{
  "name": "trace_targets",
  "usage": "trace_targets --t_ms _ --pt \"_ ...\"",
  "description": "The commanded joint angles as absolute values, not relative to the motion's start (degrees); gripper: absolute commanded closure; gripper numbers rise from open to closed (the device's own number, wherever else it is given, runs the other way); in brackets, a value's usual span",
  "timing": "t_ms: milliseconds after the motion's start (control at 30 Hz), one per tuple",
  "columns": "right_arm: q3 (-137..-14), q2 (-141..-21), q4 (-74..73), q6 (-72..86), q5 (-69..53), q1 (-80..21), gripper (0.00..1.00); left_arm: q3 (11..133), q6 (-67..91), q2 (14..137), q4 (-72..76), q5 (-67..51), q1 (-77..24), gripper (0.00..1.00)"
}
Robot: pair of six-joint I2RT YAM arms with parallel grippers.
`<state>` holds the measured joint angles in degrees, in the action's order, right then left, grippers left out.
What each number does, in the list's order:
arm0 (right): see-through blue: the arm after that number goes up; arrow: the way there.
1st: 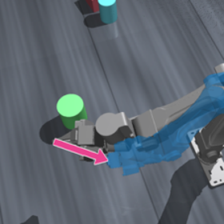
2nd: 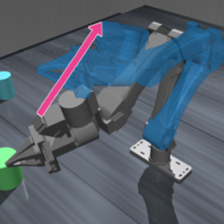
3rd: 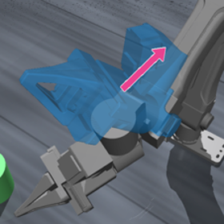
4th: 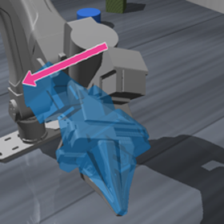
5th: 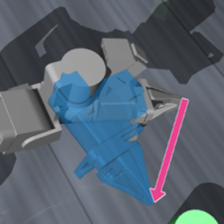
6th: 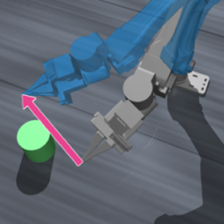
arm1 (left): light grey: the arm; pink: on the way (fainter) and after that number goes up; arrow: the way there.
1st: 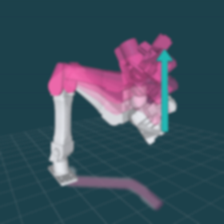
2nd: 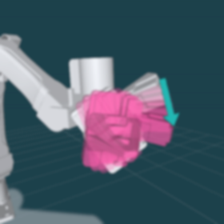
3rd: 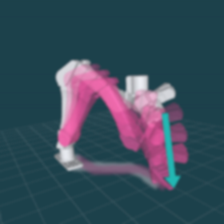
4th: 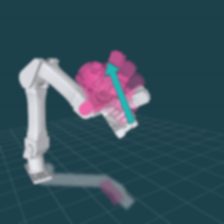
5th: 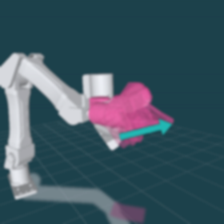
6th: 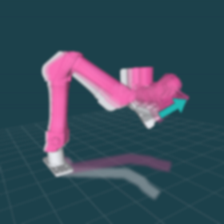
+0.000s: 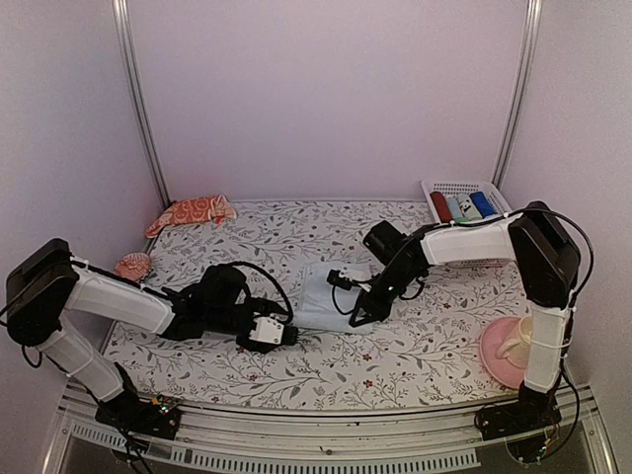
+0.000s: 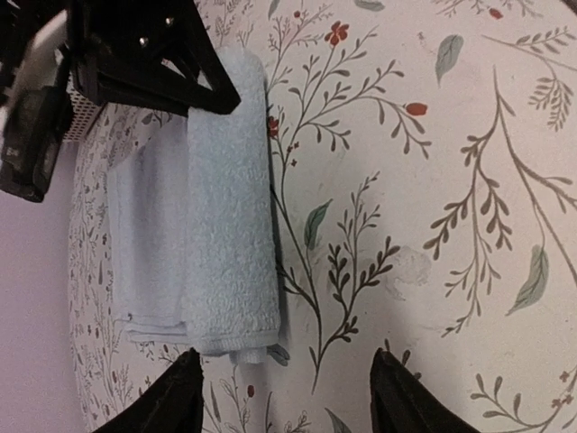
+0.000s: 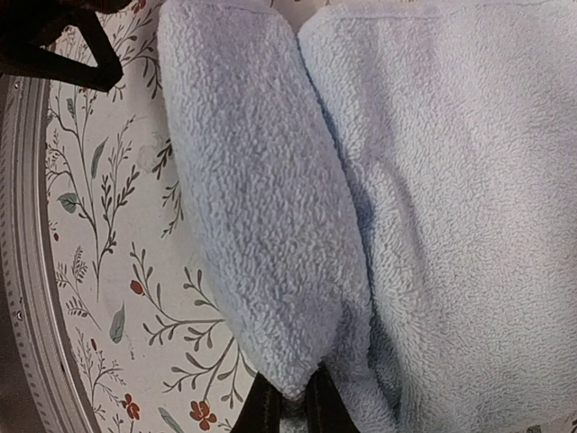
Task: Roll the towels
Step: Roll the towel at the center of the board.
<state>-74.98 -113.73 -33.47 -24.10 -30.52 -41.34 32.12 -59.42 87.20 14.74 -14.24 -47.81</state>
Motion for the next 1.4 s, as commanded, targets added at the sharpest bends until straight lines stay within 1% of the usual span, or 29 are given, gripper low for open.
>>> trace_targets --t_ms 0,133,400,833,933,1133,1333,1367 --pt "-78.77 -117.92 -37.57 -23.55 -33.46 -39.98 0.94 30.55 -63.98 88.57 26.55 -8.73 -50.39 0.37" --pt "-79.74 -119.61 -38.47 -24.05 -34.71 -39.49 0.93 28.5 -67.79 90.54 32.21 -6.24 -52.15 0.37" --pt "-80.68 -121.02 -39.09 -24.59 -35.32 -38.69 0.93 28.74 -71.63 95.25 35.87 -4.01 -53.18 0.39" --pt "-80.6 -122.1 -39.31 -25.37 -35.43 -38.28 0.93 32.37 -71.19 102.07 37.44 0.18 -53.09 0.4" --pt "-80.97 -122.6 -39.43 -25.48 -35.61 -38.09 0.92 32.97 -71.45 103.67 37.78 1.35 -53.13 0.43" --pt "-81.83 -123.0 -39.76 -26.15 -35.94 -37.41 0.9 34.5 -71.49 106.6 37.16 3.39 -52.74 0.58" --pt "-83.16 -123.67 -40.54 -26.88 -36.07 -37.31 0.89 35.99 -71.11 108.75 36.15 5.2 -52.21 0.6" --pt "-83.41 -123.87 -40.6 -26.97 -35.96 -37.28 0.88 36.29 -70.92 109.13 35.77 5.45 -52.14 0.62"
